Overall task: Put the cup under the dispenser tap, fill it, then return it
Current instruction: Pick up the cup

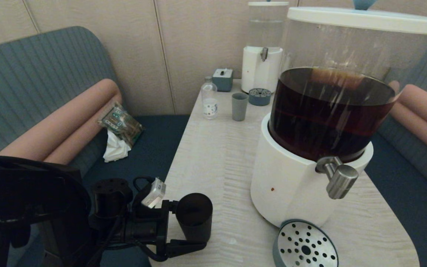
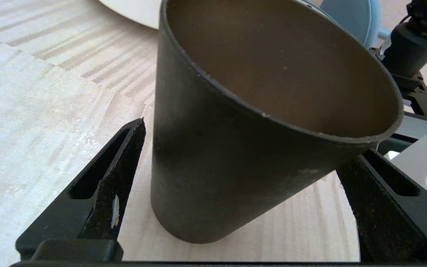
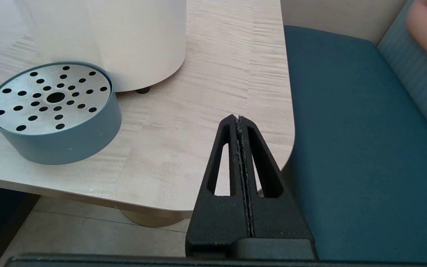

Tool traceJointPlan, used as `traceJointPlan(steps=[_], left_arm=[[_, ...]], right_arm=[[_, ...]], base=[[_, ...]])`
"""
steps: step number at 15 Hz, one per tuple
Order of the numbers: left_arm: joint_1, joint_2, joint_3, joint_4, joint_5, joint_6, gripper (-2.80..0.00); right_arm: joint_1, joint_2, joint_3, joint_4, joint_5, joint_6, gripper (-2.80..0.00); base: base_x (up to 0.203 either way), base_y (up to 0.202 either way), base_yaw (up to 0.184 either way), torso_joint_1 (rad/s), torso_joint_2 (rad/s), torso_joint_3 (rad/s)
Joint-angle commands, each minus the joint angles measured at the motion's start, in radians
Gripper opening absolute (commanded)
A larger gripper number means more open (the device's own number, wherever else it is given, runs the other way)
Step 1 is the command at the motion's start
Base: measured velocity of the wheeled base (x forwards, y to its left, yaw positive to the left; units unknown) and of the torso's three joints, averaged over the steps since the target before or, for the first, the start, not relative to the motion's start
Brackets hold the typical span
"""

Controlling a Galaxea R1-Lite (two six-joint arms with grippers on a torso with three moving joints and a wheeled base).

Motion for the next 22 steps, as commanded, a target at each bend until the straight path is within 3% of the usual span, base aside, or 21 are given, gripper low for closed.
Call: traceJointPlan(steps=[1, 6, 7, 17, 20, 22], left_arm=[[0.0, -0.002, 0.0, -0.008, 0.0, 0.001, 0.0], [0.0, 0.0, 0.001, -0.008, 0.01, -0.001, 0.0], [0.0, -0.001, 0.0, -0.008, 0.013, -0.002, -2.8], [-0.011, -0.079, 0.036, -0.008, 0.013, -0.02, -2.8], [-0.066, -0.17, 0.064, -0.008, 0.033, -0.032, -2.8], [-0.143, -0.213, 0.074, -0.008, 0.084, -0.04, -2.8]], right_arm=[[0.0, -0.003, 0.009, -0.001, 0.0, -0.001, -2.8], [0.0, -0.005, 0.009, -0.001, 0.0, -0.001, -2.8], [-0.001, -0.003, 0.009, -0.001, 0.0, -0.001, -2.8], [0.0, -0.005, 0.009, -0.001, 0.0, -0.001, -2.8], [0.0, -0.003, 0.009, -0.001, 0.0, -0.001, -2.8], [-0.001, -0.003, 0.009, -0.001, 0.0, -0.001, -2.8]], base=[[0.0, 0.0, 0.0, 0.0, 0.0, 0.0], [0.0, 0.0, 0.0, 0.0, 0.0, 0.0], [0.0, 0.0, 0.0, 0.0, 0.0, 0.0], [0.0, 0.0, 0.0, 0.0, 0.0, 0.0], [0.0, 0.0, 0.0, 0.0, 0.0, 0.0], [0.0, 0.0, 0.0, 0.0, 0.0, 0.0]])
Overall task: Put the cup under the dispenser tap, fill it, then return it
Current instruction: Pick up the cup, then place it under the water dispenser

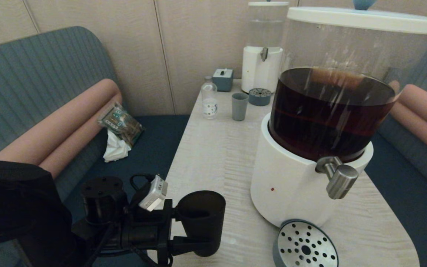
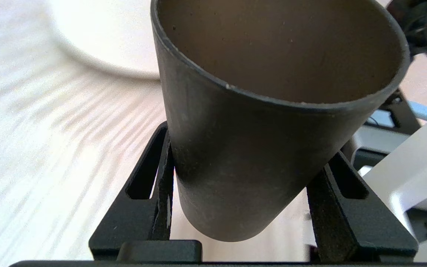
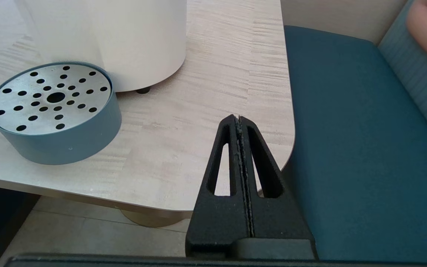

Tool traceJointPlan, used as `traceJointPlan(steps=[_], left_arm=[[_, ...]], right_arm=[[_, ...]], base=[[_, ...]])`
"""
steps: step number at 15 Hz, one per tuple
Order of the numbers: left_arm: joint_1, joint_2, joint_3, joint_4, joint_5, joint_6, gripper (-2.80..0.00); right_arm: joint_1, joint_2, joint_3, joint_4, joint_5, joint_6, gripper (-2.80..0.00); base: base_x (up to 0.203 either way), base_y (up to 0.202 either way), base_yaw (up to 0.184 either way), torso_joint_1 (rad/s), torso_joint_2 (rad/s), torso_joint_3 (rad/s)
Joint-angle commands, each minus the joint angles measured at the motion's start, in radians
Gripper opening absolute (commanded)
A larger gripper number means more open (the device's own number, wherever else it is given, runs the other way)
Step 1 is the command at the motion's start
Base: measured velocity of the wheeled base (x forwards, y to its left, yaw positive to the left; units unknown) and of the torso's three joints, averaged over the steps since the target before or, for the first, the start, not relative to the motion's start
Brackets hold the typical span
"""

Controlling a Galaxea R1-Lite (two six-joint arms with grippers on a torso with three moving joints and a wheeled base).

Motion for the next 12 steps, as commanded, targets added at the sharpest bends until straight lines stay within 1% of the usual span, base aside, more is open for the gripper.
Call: traceJointPlan(steps=[1, 3, 4, 7, 9, 12], left_arm=[[-0.062, -0.055, 0.0, -0.009, 0.024, -0.004, -2.8], [-0.142, -0.062, -0.02, -0.009, 0.084, -0.015, -2.8], [-0.185, -0.058, -0.047, -0.009, 0.121, -0.025, -2.8], [-0.268, -0.016, -0.156, -0.009, 0.209, -0.057, -2.8], [-0.31, 0.025, -0.199, -0.009, 0.246, -0.07, -2.8], [-0.346, 0.082, -0.244, -0.009, 0.267, -0.078, -2.8]], right_arm=[[0.0, -0.003, 0.009, 0.0, 0.0, -0.001, -2.8], [0.0, -0.005, 0.009, 0.0, 0.0, -0.001, -2.8], [0.0, -0.005, 0.009, 0.0, 0.0, -0.001, -2.8], [0.0, -0.003, 0.01, 0.0, 0.0, -0.001, -2.8], [0.0, -0.003, 0.009, 0.0, 0.0, -0.001, -2.8], [0.0, -0.003, 0.009, 0.0, 0.0, -0.001, -2.8]], base=[[0.0, 0.0, 0.0, 0.0, 0.0, 0.0], [0.0, 0.0, 0.0, 0.0, 0.0, 0.0], [0.0, 0.0, 0.0, 0.0, 0.0, 0.0], [0.0, 0.0, 0.0, 0.0, 0.0, 0.0], [0.0, 0.0, 0.0, 0.0, 0.0, 0.0], [0.0, 0.0, 0.0, 0.0, 0.0, 0.0]])
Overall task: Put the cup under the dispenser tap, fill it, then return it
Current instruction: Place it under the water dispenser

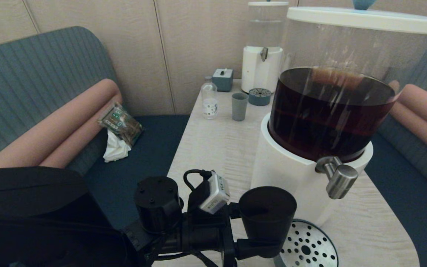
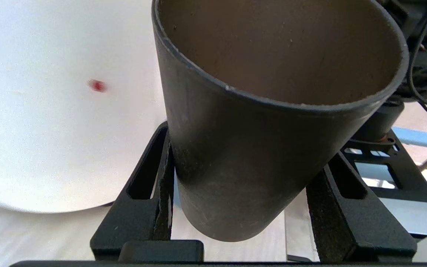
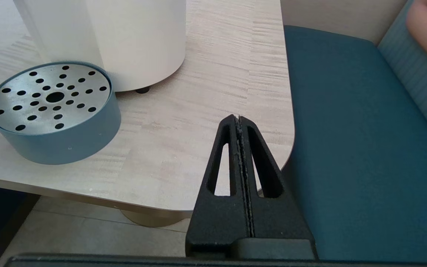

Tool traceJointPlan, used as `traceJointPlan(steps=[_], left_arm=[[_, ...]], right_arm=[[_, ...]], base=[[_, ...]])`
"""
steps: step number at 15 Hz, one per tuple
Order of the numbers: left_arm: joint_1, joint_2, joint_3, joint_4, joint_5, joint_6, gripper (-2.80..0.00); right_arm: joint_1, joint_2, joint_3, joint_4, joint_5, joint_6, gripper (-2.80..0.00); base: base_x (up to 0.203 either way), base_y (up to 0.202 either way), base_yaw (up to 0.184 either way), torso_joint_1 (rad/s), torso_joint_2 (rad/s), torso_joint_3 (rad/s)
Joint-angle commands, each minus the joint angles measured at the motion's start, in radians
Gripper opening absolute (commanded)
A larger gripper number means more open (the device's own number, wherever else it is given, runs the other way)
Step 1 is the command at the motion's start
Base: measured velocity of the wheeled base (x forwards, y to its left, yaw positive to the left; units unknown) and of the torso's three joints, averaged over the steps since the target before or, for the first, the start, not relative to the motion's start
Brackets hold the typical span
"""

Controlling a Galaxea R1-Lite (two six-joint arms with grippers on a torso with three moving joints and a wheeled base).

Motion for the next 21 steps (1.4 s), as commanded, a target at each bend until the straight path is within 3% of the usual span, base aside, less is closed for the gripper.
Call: traceJointPlan(steps=[1, 11, 21], left_arm=[[-0.018, 0.05, -0.016, -0.008, -0.001, -0.002, -2.8], [-0.075, 0.18, -0.173, -0.008, 0.035, -0.011, -2.8], [-0.104, 0.236, -0.244, -0.008, 0.038, -0.011, -2.8]], right_arm=[[0.0, -0.004, 0.009, 0.0, 0.0, 0.0, -2.8], [0.0, -0.005, 0.009, 0.0, 0.0, 0.001, -2.8], [0.0, -0.003, 0.009, 0.0, 0.0, 0.001, -2.8]], base=[[0.0, 0.0, 0.0, 0.0, 0.0, 0.0], [0.0, 0.0, 0.0, 0.0, 0.0, 0.0], [0.0, 0.0, 0.0, 0.0, 0.0, 0.0]])
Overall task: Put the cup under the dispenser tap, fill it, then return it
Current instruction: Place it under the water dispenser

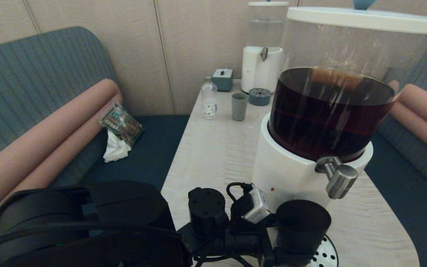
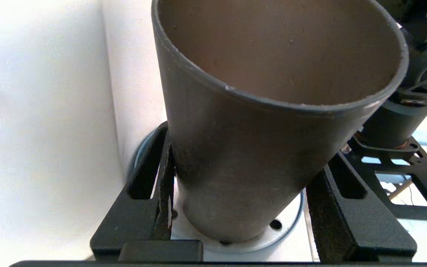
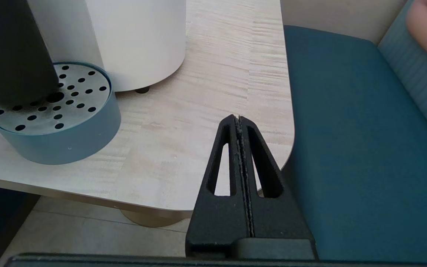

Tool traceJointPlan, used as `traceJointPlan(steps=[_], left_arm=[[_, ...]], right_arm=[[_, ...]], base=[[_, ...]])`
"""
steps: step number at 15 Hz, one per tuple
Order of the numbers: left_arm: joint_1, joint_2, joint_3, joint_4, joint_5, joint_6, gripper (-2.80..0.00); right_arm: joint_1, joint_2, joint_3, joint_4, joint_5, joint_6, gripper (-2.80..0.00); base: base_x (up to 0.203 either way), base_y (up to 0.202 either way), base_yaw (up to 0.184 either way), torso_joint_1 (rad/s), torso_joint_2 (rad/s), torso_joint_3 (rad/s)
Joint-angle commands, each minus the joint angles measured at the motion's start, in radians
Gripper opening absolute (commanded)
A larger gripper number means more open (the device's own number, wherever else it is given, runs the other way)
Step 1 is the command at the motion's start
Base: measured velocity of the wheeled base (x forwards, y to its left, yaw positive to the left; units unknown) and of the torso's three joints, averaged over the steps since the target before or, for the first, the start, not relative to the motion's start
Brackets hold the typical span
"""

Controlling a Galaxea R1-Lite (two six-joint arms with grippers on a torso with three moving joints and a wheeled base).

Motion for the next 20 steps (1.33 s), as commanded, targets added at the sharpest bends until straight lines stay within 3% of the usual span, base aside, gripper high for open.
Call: traceJointPlan(steps=[1, 20], left_arm=[[-0.008, 0.014, -0.013, -0.008, -0.004, -0.001, -2.8], [-0.05, 0.039, -0.034, -0.008, 0.048, -0.008, -2.8]], right_arm=[[0.0, -0.003, 0.009, -0.001, 0.001, -0.002, -2.8], [0.0, -0.003, 0.009, -0.001, 0.001, -0.001, -2.8]], base=[[0.0, 0.0, 0.0, 0.0, 0.0, 0.0], [0.0, 0.0, 0.0, 0.0, 0.0, 0.0]])
